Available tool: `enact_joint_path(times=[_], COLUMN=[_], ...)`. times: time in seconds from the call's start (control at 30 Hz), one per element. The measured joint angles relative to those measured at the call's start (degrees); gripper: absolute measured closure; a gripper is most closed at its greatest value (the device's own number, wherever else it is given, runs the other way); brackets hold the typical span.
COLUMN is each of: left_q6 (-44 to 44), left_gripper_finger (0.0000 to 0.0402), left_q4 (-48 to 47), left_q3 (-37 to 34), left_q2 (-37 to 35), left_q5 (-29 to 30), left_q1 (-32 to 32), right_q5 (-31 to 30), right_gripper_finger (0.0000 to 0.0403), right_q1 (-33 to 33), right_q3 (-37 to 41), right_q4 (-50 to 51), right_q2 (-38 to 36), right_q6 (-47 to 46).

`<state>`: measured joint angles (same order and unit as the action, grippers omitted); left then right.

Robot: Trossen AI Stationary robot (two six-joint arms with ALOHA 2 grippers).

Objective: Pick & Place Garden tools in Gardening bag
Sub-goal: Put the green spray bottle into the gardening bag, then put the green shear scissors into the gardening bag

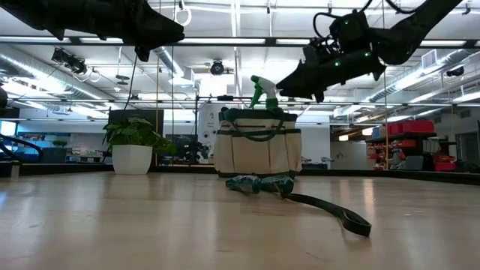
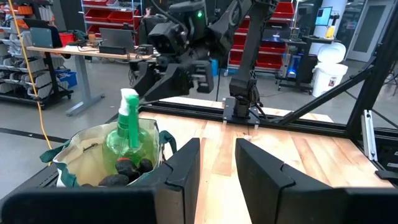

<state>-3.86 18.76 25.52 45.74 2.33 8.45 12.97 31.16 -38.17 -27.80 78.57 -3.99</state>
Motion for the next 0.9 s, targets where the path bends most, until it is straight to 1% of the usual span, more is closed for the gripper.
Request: enact_joint_path(times=[0.17, 0.27, 0.33, 0.5, 0.67, 0.83, 0.9], left_q6=[-0.02, -0.02, -0.02, -0.02, 0.00, 0.04, 0.04], left_gripper_finger=[0.0294, 0.0294, 0.0294, 0.0294, 0.0294, 0.0294, 0.0294], left_q4=[0.04, 0.16, 0.20, 0.20, 0.20, 0.22, 0.26], left_q3=[-0.01, 0.00, 0.00, 0.00, 0.00, 0.00, 0.00], left_q2=[0.01, 0.01, 0.00, 0.02, 0.00, 0.00, 0.01], left_q5=[0.00, 0.00, 0.00, 0.00, 0.00, 0.00, 0.00], left_q1=[0.02, 0.02, 0.02, 0.02, 0.02, 0.02, 0.02], right_q5=[-0.37, -2.37, -3.93, -3.09, -3.15, -3.54, -4.83], right_gripper_finger=[0.0217, 0.0217, 0.0217, 0.0217, 0.0217, 0.0217, 0.0217], right_q1=[-1.00, -1.94, -2.33, -4.02, -7.73, -12.83, -15.35], right_q3=[0.00, 0.00, 0.00, 0.00, 0.00, 0.00, -0.01], right_q4=[8.02, 11.62, 12.14, 11.37, 13.97, 16.25, 17.54], right_q2=[-2.88, -3.18, -3.18, -3.19, -3.20, -3.20, -3.20], right_q6=[-0.06, 0.02, 0.02, -1.21, -1.65, -4.63, -5.51])
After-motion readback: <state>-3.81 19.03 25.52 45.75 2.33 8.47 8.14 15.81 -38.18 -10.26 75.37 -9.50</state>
